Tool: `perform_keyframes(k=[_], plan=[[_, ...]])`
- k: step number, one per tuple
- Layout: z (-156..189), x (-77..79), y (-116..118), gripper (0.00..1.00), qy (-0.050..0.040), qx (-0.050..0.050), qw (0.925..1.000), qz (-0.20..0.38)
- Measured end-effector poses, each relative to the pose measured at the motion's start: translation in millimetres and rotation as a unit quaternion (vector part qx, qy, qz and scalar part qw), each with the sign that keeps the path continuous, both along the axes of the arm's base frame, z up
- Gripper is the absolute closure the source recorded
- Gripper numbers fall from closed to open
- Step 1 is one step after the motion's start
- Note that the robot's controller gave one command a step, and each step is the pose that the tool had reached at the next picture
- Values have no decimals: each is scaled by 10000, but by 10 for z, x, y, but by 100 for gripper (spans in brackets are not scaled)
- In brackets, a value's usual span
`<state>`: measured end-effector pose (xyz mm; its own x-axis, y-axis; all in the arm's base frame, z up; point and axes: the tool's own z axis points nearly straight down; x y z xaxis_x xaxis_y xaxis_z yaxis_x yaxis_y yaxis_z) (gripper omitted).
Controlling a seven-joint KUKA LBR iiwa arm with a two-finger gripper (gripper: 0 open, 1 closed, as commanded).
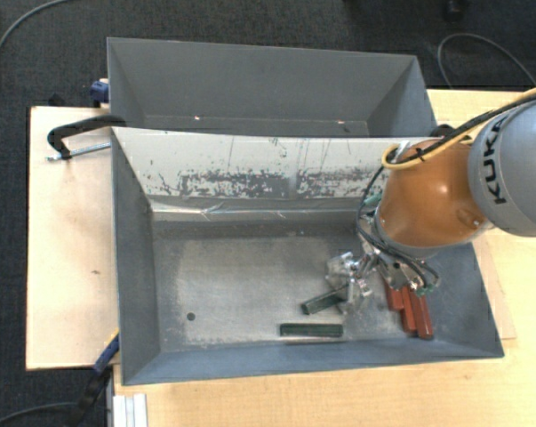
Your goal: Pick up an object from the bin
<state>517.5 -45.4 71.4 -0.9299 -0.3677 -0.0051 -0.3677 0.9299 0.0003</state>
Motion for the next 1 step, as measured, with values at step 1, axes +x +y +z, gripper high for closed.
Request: perform_keyframes(k=[1], plan=[[1481,138,-123,100,-22,-10,9997,248]])
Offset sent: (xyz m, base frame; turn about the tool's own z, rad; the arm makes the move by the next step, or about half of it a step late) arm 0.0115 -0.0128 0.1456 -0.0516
